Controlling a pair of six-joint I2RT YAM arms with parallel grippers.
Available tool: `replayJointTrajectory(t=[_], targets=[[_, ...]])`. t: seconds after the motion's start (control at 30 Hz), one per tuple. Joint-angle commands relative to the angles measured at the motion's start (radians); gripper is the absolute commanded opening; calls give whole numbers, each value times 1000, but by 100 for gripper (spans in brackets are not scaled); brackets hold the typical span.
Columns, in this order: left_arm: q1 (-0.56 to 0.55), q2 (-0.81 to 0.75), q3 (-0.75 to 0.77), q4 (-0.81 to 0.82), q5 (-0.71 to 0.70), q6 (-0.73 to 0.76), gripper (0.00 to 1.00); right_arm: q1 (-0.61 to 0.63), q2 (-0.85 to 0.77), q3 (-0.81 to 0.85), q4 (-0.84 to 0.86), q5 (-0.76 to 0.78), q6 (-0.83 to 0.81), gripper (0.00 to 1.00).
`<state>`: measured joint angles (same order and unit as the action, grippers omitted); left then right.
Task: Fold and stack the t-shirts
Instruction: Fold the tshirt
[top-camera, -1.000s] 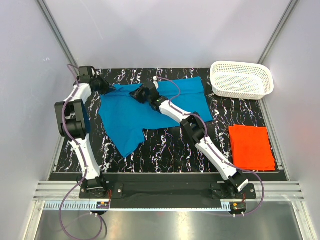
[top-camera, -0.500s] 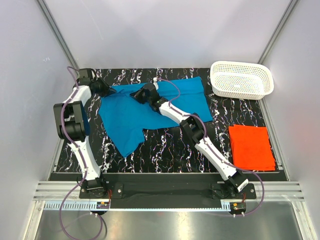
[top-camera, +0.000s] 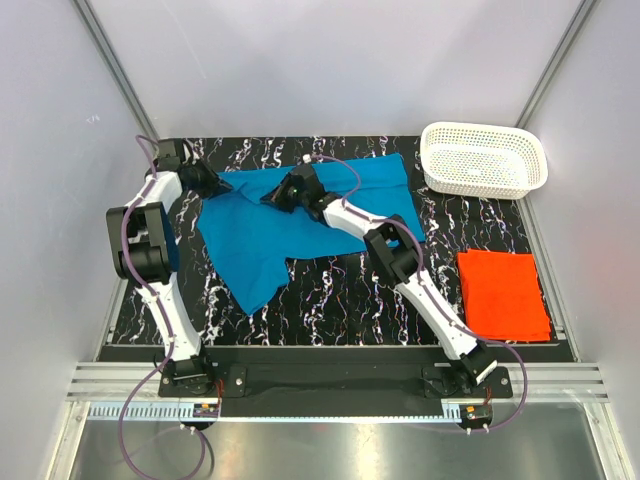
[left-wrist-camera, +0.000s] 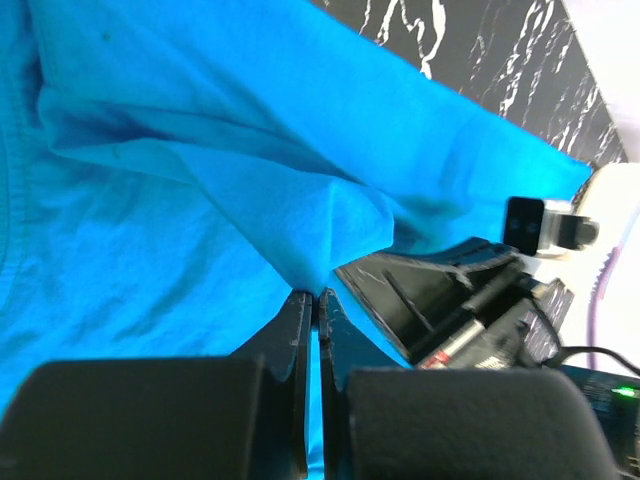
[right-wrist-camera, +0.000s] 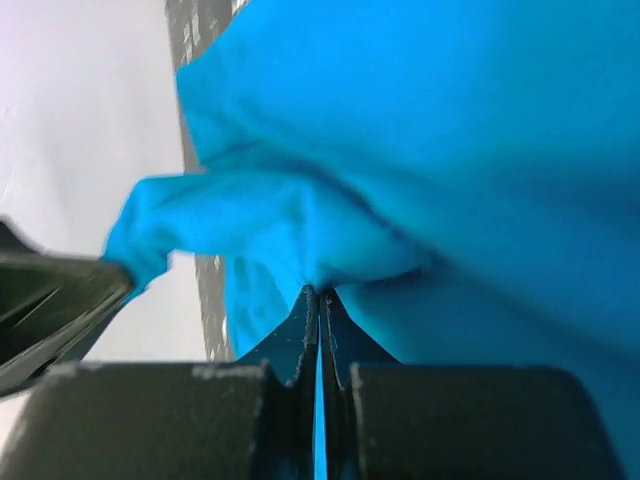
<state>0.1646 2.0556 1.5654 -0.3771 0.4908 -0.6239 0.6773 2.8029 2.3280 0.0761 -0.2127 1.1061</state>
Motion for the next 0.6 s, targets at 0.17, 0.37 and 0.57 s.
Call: replayJointTrajectory(t=[0.17, 0.37, 0.57], targets=[[24, -109, -10, -92, 26, 58, 1, -36, -166, -49, -68, -197, -147, 0], [33, -130, -33, -170, 34, 81, 1, -65, -152, -29, -180, -276, -115, 0], [52, -144, -85, -209, 35, 85, 2, -73, -135, 45, -236, -341, -109, 0]])
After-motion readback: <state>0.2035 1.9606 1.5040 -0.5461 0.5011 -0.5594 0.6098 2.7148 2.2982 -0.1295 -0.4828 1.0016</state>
